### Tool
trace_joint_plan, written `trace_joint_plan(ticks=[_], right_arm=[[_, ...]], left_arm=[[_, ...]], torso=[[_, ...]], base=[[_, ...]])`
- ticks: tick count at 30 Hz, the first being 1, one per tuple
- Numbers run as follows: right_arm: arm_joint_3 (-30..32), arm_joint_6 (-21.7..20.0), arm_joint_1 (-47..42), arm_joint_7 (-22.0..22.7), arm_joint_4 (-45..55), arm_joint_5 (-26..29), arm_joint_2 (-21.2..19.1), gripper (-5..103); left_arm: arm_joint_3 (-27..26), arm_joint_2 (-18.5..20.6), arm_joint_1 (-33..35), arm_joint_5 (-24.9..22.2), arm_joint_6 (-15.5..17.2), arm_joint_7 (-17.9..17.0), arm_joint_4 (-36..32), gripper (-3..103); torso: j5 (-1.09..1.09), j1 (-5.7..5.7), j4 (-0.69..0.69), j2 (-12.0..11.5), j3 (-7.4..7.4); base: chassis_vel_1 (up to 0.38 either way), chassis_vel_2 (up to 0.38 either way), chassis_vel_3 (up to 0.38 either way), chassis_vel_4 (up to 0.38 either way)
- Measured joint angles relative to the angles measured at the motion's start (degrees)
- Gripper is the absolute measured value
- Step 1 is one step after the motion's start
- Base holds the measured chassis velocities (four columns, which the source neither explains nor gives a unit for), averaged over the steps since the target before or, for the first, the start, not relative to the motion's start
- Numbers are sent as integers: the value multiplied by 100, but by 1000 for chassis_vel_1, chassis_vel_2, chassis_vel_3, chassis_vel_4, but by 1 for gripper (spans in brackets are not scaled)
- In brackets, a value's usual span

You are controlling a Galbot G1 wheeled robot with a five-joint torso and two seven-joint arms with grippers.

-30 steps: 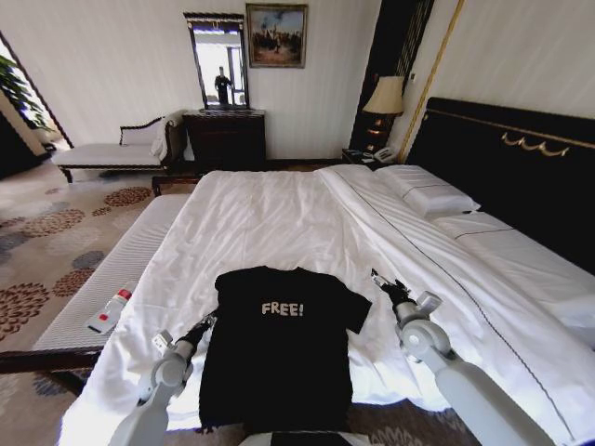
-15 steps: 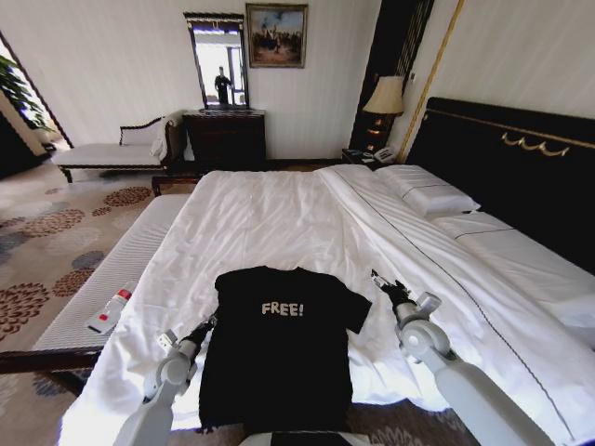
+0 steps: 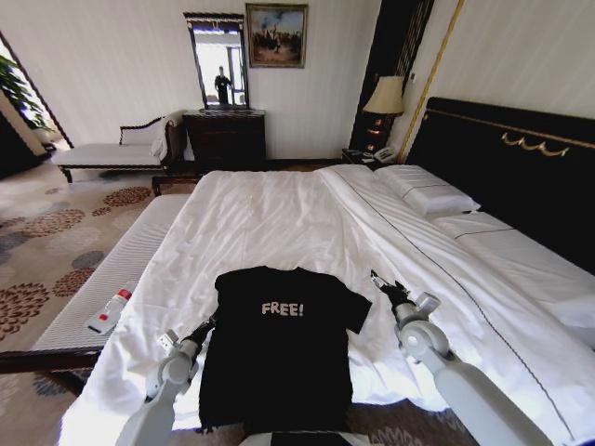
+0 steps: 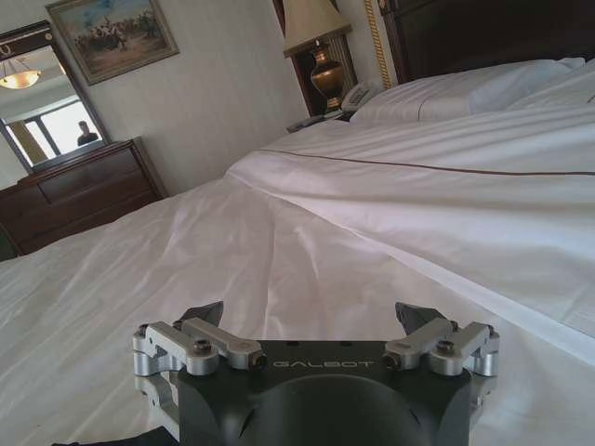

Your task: Fold the clothes on the bed.

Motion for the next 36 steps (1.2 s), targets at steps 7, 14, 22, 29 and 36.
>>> trace_joint_plan(ticks=[7, 14, 22, 29, 36], right_arm=[[6, 4, -14, -1, -3, -9, 1, 100], [-7, 6, -2, -2, 12, -41, 29, 100], [31, 8, -77, -2, 51, -57, 3, 100], [32, 11, -67, -5, 39, -81, 27, 100], [-3, 11, -56, -6, 23, -115, 51, 100]], left_arm=[[-388, 270, 188, -113, -32, -1, -388, 0], [-598, 324, 246, -183, -67, 5, -352, 0], [-845, 319, 102, -382, -58, -47, -336, 0], [-781, 172, 448, -63, -146, -18, -377, 0], [-654, 26, 413, 65, -168, -102, -236, 13]], torso=[[0, -1, 0, 0, 0], [0, 0, 0, 0, 0], [-1, 0, -1, 0, 0], [1, 0, 1, 0, 0], [1, 0, 0, 0, 0]], base=[[0, 0, 0, 0], [0, 0, 0, 0], [0, 0, 0, 0], [0, 0, 0, 0], [0, 0, 0, 0]])
